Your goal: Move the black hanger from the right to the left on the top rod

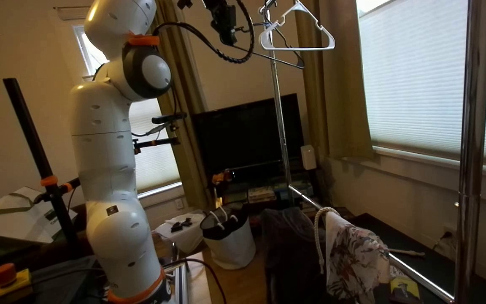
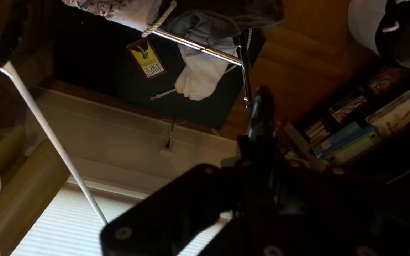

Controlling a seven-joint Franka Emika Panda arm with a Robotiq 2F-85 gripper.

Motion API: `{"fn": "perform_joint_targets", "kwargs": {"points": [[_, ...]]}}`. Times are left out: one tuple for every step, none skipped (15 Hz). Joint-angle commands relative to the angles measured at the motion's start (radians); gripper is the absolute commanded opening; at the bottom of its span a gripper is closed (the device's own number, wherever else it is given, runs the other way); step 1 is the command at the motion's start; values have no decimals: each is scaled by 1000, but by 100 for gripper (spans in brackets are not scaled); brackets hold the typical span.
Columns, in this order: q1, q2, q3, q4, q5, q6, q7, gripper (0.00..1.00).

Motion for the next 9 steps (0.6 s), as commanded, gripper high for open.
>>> {"fn": "perform_joint_targets", "kwargs": {"points": [[9, -12, 11, 36, 12, -50, -19, 44], [8, -21, 12, 40, 22, -54, -24, 53], [4, -39, 14, 39, 37, -62, -25, 59], [3, -51, 17, 34, 49, -69, -22, 68], [-3, -76, 18, 24, 73, -93, -27, 75], [-3, -98, 19, 10, 89, -119, -27, 82], [1, -124, 18, -14, 90, -143, -13, 90], [4, -149, 21, -32, 108, -154, 9, 97], [2, -167, 21, -42, 137, -162, 54, 100]]}}
